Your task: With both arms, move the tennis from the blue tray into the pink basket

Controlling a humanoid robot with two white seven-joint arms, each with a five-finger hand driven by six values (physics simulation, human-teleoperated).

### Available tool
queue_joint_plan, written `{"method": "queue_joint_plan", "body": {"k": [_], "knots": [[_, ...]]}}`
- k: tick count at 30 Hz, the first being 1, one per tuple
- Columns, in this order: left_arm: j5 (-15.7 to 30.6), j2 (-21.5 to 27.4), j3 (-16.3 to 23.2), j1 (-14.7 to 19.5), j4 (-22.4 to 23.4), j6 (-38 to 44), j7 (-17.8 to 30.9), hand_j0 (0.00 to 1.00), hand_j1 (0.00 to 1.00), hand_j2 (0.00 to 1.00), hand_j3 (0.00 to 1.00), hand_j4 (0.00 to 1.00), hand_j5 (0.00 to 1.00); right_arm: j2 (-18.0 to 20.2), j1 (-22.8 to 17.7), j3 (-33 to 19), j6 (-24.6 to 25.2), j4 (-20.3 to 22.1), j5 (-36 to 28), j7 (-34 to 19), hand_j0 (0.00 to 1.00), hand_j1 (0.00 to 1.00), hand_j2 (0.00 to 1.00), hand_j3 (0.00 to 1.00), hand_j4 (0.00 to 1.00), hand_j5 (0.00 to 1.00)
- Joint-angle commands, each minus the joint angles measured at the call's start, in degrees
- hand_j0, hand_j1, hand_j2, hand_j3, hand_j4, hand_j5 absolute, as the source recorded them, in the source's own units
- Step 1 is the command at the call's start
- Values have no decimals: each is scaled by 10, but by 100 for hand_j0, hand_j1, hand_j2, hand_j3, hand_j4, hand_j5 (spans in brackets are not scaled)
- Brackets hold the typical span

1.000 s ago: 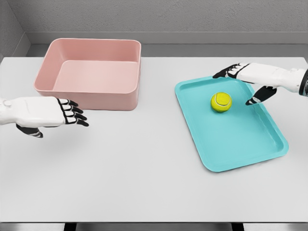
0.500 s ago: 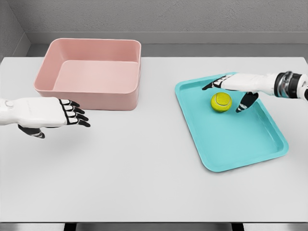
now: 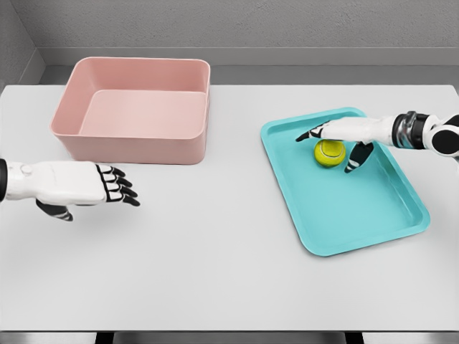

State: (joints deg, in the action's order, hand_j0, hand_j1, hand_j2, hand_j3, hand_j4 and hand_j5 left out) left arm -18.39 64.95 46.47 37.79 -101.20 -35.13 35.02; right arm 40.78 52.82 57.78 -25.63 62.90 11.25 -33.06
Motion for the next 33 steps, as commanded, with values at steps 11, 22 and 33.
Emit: {"method": "queue_joint_plan", "body": {"k": [11,22,33], "knots": [[2,4,6,1,0,1,0,100,100,100,100,100,100,-2,0,10,-1,-7,-2,-4,86,86,86,86,86,86],[2,4,6,2,0,1,0,100,100,100,100,100,100,-4,4,15,-2,-8,-2,-5,58,58,58,58,58,58],[1,4,6,4,0,1,0,100,100,100,100,100,100,-6,37,13,-47,-8,-4,-4,54,54,54,54,54,54]]}}
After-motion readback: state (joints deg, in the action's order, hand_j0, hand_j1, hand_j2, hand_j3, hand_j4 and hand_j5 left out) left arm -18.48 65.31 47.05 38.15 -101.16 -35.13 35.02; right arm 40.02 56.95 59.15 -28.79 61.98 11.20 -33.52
